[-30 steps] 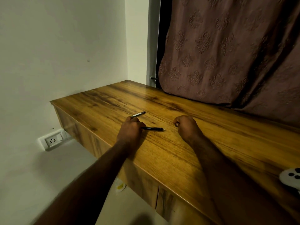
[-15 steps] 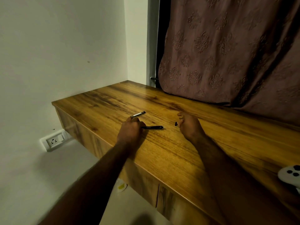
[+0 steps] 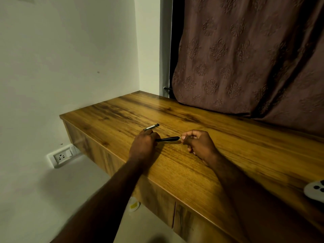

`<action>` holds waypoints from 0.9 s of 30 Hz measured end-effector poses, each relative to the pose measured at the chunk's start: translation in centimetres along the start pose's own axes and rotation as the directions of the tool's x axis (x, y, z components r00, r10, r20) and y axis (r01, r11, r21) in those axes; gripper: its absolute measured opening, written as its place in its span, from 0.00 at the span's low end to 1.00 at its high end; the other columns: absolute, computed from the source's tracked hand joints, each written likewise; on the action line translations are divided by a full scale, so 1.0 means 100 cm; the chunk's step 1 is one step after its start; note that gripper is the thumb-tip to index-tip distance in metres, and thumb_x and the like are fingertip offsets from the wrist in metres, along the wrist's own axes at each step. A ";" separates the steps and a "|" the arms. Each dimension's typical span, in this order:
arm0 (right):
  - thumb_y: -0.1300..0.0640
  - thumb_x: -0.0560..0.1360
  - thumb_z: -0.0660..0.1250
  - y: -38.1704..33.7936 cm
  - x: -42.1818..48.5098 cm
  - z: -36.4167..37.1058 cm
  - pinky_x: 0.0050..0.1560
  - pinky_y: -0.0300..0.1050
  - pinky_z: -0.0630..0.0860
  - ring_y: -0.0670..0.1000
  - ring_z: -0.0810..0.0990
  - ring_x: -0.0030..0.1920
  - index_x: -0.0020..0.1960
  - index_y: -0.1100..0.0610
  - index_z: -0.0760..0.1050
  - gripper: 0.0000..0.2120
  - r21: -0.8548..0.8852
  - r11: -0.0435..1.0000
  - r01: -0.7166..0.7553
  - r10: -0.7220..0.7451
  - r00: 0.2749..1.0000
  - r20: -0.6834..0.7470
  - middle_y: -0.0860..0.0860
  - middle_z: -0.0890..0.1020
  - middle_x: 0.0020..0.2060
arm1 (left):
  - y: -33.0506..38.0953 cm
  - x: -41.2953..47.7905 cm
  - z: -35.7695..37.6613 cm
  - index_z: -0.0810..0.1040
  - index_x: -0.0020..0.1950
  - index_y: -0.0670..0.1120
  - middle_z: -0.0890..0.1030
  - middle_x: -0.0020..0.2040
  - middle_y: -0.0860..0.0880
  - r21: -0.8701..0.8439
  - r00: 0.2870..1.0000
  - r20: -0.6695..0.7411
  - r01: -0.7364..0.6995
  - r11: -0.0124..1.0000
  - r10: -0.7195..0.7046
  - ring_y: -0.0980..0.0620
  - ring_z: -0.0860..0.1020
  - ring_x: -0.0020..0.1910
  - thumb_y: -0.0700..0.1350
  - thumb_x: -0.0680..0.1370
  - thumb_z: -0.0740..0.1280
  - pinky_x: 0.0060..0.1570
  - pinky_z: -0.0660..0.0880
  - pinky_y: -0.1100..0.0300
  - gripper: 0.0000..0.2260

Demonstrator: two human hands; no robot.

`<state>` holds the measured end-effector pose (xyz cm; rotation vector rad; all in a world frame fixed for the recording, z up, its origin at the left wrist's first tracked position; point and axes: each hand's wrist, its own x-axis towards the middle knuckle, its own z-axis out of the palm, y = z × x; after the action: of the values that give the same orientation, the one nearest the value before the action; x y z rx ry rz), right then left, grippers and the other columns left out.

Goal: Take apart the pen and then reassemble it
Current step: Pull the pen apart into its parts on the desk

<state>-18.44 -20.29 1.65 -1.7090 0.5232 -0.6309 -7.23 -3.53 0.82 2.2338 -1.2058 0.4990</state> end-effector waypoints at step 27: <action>0.63 0.79 0.62 0.002 0.001 0.003 0.19 0.33 0.65 0.49 0.73 0.26 0.46 0.59 0.74 0.05 -0.197 0.976 0.088 -0.083 0.996 0.032 0.55 0.78 0.36 | -0.001 0.000 0.002 0.80 0.50 0.45 0.81 0.50 0.44 -0.066 0.998 -0.042 -0.038 0.997 0.036 0.44 0.76 0.53 0.38 0.75 0.67 0.52 0.72 0.53 0.06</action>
<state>-18.13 -20.21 1.37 -1.9334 0.5112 -0.6360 -7.12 -3.58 0.63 2.1384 -1.2267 0.5094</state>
